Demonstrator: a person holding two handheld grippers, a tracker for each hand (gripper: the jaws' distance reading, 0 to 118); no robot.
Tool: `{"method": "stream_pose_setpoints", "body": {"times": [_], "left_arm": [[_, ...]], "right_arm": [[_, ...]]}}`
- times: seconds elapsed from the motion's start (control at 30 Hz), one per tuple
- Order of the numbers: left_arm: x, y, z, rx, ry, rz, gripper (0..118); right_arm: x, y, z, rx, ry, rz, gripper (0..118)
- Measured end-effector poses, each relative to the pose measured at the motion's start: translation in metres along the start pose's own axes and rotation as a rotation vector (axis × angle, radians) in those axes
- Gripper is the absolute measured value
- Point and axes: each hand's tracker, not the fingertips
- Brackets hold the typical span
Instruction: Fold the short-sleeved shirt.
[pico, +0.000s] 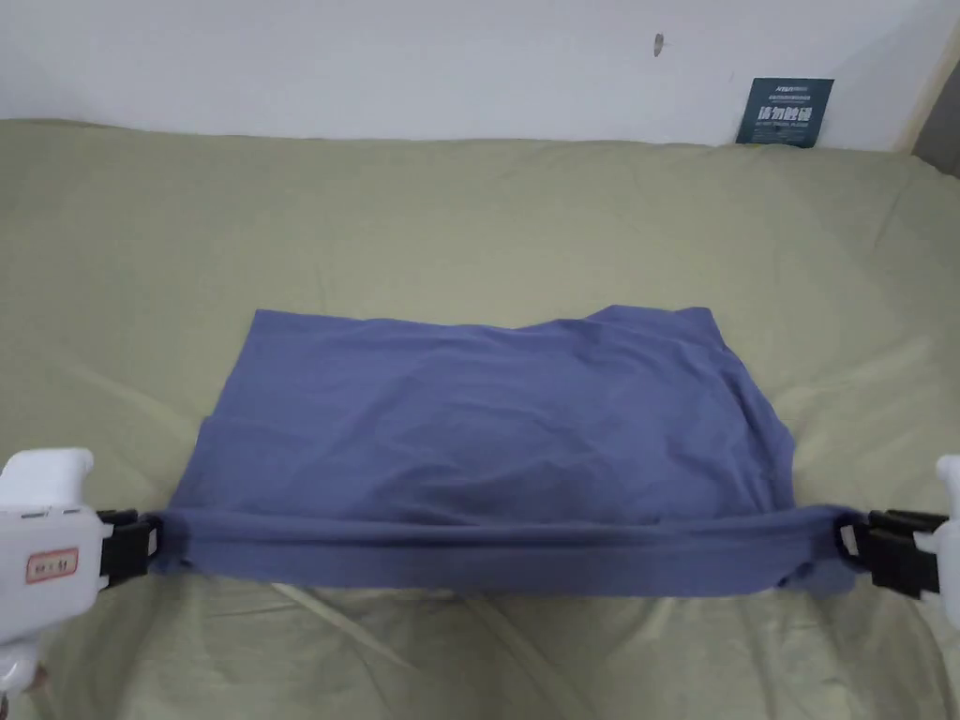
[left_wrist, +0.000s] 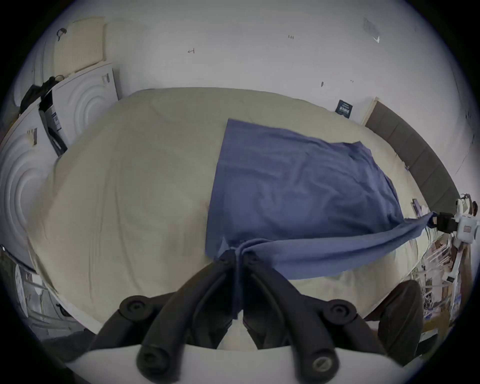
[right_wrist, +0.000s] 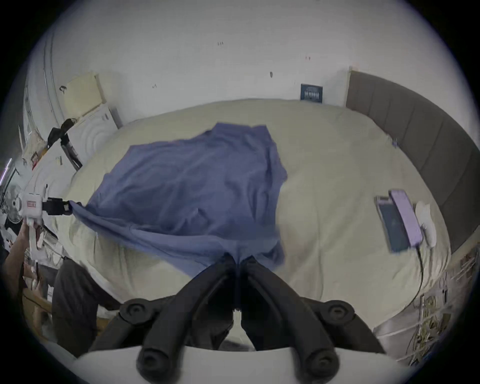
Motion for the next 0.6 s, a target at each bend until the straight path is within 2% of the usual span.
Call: {"method": "stream_pose_setpoints", "body": {"times": [0.27,0.4,0.43,0.47,0.5,0.53,0.57,0.6], "left_arm": [[0.004,0.093,-0.068,-0.011,-0.008,-0.018,4],[0.009,0.112,-0.108,-0.047,0.002,-0.028,4],[0.009,0.113,-0.118,-0.061,0.003,-0.03,4],[0.009,0.113,-0.127,-0.069,0.004,-0.027,4],[0.009,0.114,-0.135,-0.08,-0.001,-0.022,25],[0.006,0.112,-0.138,-0.089,-0.008,-0.007,67],[0.002,0.109,-0.14,-0.09,0.003,0.016,108],[-0.001,0.104,-0.141,-0.091,0.011,0.034,118]], "right_arm": [[0.017,0.074,-0.08,-0.045,-0.019,-0.009,4],[0.025,0.087,-0.12,-0.098,-0.027,-0.01,5],[0.027,0.087,-0.13,-0.104,-0.029,-0.013,6],[0.029,0.087,-0.137,-0.12,-0.023,-0.027,17],[0.031,0.087,-0.144,-0.138,-0.021,-0.048,55],[0.035,0.083,-0.146,-0.148,-0.035,-0.084,80],[0.037,0.08,-0.144,-0.141,-0.053,-0.094,87],[0.038,0.075,-0.139,-0.123,-0.039,-0.105,87]]}}
